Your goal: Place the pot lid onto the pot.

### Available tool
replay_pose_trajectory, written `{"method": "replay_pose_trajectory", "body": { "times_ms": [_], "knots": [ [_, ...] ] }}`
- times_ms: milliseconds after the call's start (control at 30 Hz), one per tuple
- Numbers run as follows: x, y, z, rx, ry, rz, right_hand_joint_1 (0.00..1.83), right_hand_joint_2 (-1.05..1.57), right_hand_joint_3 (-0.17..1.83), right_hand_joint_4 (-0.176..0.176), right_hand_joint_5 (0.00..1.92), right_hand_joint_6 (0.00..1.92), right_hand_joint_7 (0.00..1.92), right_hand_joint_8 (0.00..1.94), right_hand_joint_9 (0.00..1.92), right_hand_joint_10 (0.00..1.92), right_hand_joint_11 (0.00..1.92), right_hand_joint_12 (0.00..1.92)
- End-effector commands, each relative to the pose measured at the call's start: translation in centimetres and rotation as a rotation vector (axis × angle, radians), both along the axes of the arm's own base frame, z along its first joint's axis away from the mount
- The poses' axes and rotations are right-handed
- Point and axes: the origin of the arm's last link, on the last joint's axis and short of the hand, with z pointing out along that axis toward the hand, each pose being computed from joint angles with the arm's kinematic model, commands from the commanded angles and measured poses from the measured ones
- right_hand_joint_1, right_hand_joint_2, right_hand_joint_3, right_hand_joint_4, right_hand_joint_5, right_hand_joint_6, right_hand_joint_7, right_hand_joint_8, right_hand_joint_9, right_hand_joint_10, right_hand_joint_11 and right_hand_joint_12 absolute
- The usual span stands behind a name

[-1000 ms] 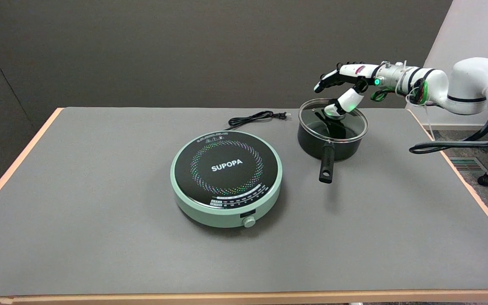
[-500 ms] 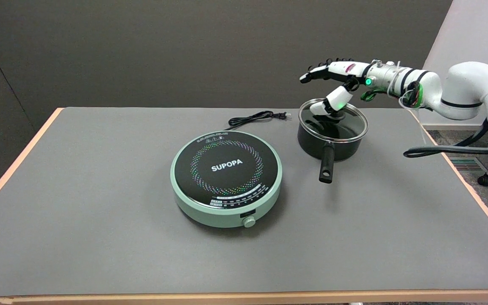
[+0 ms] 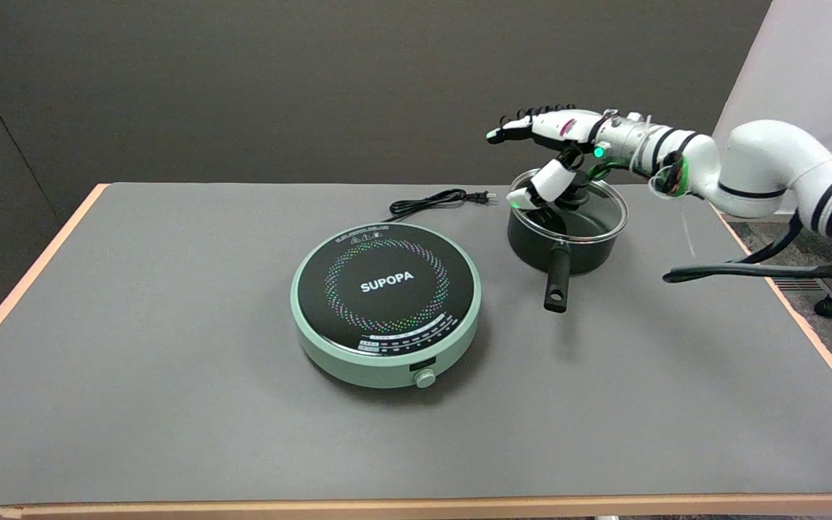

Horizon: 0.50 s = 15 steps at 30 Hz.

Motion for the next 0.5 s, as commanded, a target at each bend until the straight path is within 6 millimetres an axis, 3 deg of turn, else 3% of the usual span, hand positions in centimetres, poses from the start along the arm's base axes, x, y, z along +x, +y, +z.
{"method": "replay_pose_trajectory", "body": {
  "times_ms": [33, 500],
  "knots": [
    [-3.0, -1.1, -2.7, 0.017, 0.178, -0.004, 0.64, 0.32, 0.89, 0.133, 0.20, 0.15, 0.16, 0.13, 0.12, 0.18, 0.09, 0.48],
    [-4.1, -1.3, -2.7, 0.003, 0.213, -0.020, 0.67, 0.32, 0.90, 0.128, 0.19, 0.15, 0.15, 0.13, 0.12, 0.18, 0.09, 0.47]
  ]
}}
